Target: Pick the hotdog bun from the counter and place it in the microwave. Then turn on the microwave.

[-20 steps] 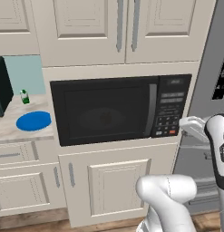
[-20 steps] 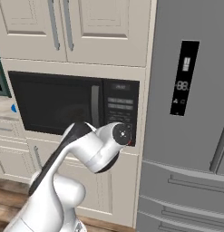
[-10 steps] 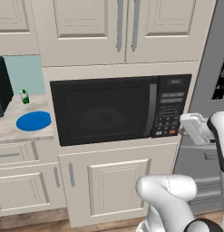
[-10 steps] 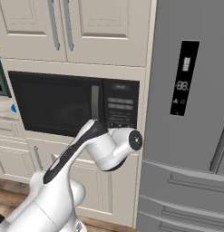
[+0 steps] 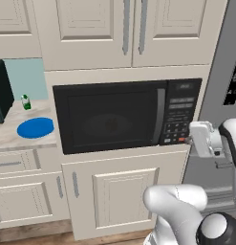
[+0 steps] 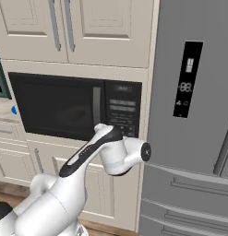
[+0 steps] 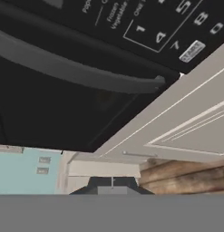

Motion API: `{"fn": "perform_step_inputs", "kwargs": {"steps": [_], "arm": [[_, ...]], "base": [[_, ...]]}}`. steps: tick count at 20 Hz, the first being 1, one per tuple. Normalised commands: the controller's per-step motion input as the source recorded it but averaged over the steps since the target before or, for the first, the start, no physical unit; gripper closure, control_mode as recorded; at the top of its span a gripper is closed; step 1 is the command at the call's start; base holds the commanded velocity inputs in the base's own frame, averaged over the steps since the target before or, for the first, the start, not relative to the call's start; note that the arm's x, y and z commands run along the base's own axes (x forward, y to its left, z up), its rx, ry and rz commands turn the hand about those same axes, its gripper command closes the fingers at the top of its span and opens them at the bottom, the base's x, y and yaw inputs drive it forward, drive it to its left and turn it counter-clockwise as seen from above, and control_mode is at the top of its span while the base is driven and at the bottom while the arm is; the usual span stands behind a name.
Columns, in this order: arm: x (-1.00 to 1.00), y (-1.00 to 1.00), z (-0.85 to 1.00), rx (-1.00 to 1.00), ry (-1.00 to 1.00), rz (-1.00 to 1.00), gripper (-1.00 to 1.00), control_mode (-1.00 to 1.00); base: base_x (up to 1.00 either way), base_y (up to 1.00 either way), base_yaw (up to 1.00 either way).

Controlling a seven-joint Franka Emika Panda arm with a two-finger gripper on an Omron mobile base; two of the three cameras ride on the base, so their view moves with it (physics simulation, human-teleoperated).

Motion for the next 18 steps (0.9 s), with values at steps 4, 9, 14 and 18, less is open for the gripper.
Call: {"fn": "perform_step_inputs", "kwargs": {"steps": [4,9,14,18], "arm": [[0.3,0.0,-0.24,0.15,0.0,0.0,1.0,-1.0],[0.25,0.0,-0.19,0.14,0.0,0.0,1.0,-1.0],[0.24,0.0,-0.18,0.13,0.0,0.0,1.0,-1.0],[0.24,0.0,-0.12,0.12,0.0,0.0,1.0,-1.0]], "base": [[0.0,0.0,0.0],[0.0,0.0,0.0],[0.0,0.0,0.0],[0.0,0.0,0.0]]}}
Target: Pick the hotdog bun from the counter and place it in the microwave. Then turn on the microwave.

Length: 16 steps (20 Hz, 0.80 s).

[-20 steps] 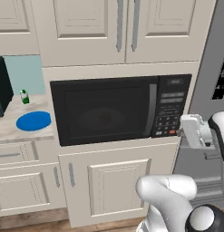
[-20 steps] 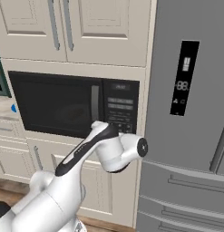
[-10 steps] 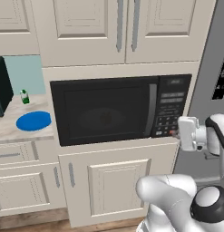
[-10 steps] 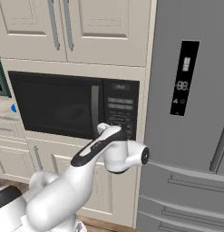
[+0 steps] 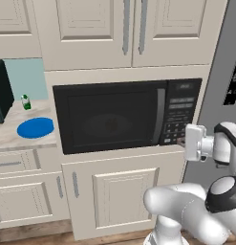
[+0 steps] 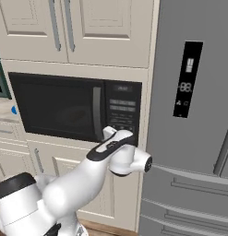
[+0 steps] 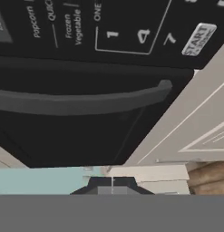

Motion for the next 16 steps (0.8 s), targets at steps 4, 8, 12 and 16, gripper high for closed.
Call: {"fn": "perform_step_inputs", "kwargs": {"steps": [4,8,12,16], "arm": [[0.24,0.0,-0.08,0.12,0.0,0.0,1.0,-1.0],[0.19,0.0,-0.15,0.1,0.0,-0.02,1.0,-1.0],[0.16,0.0,-0.2,0.07,0.01,-0.03,1.0,-1.0],[0.14,0.0,-0.2,0.05,0.01,-0.03,1.0,-1.0]], "base": [[0.0,0.0,0.0],[0.0,0.0,0.0],[0.0,0.0,0.0],[0.0,0.0,0.0]]}}
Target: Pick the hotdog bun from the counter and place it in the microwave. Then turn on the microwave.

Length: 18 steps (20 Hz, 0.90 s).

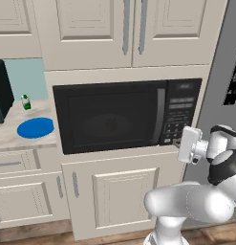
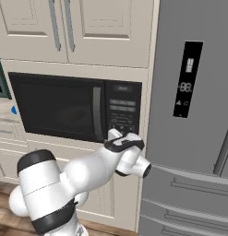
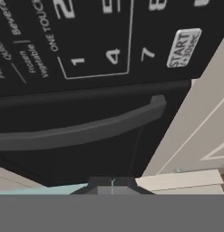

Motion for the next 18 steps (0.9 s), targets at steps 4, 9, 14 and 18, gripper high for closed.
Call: {"fn": "perform_step_inputs", "kwargs": {"steps": [4,9,14,18], "arm": [[0.16,0.0,-0.11,0.04,0.0,-0.04,1.0,-1.0],[0.18,0.0,-0.09,0.02,0.0,-0.05,1.0,-1.0],[0.19,-0.02,-0.08,0.0,0.0,-0.09,1.0,-1.0],[0.17,-0.05,-0.11,0.0,0.0,-0.1,1.0,-1.0]], "base": [[0.0,0.0,0.0],[0.0,0.0,0.0],[0.0,0.0,0.0],[0.0,0.0,0.0]]}}
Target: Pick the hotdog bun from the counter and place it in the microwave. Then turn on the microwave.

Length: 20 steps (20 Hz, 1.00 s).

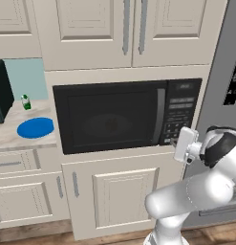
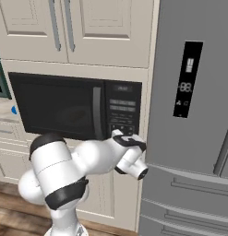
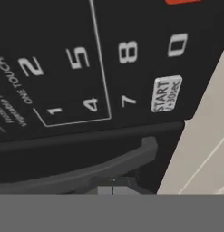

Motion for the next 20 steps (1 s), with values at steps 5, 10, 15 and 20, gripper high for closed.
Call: {"fn": "perform_step_inputs", "kwargs": {"steps": [5,10,15,20], "arm": [[0.12,-0.03,-0.3,0.0,0.01,-0.08,1.0,-1.0],[0.18,0.0,-0.27,0.0,0.02,-0.08,1.0,-1.0],[0.23,-0.03,-0.12,0.0,0.02,-0.08,1.0,-1.0],[0.22,-0.07,-0.09,0.0,0.04,-0.08,1.0,-1.0]], "base": [[0.0,0.0,0.0],[0.0,0.0,0.0],[0.0,0.0,0.0],[0.0,0.0,0.0]]}}
